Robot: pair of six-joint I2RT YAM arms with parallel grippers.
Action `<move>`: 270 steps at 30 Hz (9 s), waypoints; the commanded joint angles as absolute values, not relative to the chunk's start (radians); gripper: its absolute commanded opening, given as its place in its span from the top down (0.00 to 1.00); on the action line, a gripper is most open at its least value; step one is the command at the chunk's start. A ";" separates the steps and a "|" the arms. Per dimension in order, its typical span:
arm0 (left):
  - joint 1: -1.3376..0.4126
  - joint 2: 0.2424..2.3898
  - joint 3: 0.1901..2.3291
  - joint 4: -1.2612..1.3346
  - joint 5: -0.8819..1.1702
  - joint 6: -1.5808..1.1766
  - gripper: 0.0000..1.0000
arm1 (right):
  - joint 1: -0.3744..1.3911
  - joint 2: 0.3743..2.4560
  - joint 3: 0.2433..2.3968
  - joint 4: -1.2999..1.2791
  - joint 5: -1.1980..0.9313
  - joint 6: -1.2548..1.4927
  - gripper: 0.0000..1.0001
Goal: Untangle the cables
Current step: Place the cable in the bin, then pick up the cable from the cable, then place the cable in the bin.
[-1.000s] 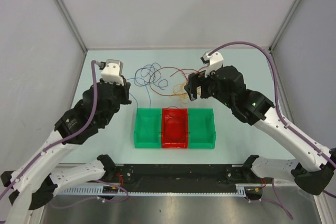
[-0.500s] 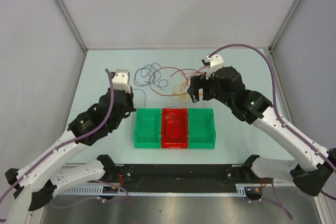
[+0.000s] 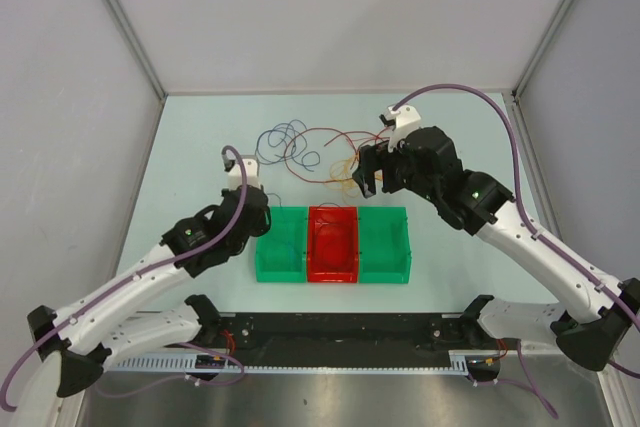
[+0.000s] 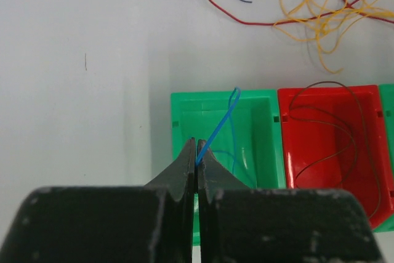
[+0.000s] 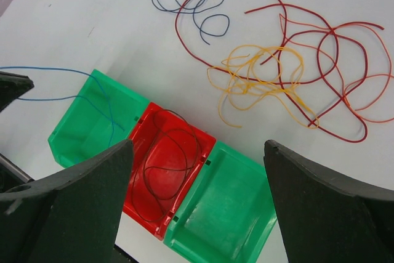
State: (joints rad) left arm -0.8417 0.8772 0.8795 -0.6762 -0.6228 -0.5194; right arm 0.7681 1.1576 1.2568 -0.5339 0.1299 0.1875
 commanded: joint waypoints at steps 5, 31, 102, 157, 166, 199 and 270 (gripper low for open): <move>-0.825 0.897 0.798 -0.640 -0.578 -0.632 0.99 | 0.764 1.160 1.238 -0.505 0.101 0.202 0.09; -0.701 1.026 0.557 -0.463 -0.166 -0.721 1.00 | 0.762 1.193 1.207 -0.489 0.090 0.206 0.10; -0.219 2.025 1.659 -0.303 -0.051 -0.765 0.14 | 0.543 1.121 0.790 -0.348 -0.026 0.373 0.00; -0.156 2.418 1.896 -0.190 0.021 -1.247 0.94 | 0.486 1.183 0.761 -0.324 -0.126 0.347 0.00; -0.160 2.205 1.818 -0.144 0.020 -1.186 1.00 | 0.486 1.151 0.762 -0.327 -0.159 0.370 0.00; -0.219 1.543 2.164 -0.304 0.382 -0.621 1.00 | 0.552 1.025 0.827 -0.405 -0.180 0.477 0.00; -0.308 0.948 1.747 -0.661 0.426 -0.454 1.00 | 0.486 0.822 1.028 -0.815 0.641 0.488 0.06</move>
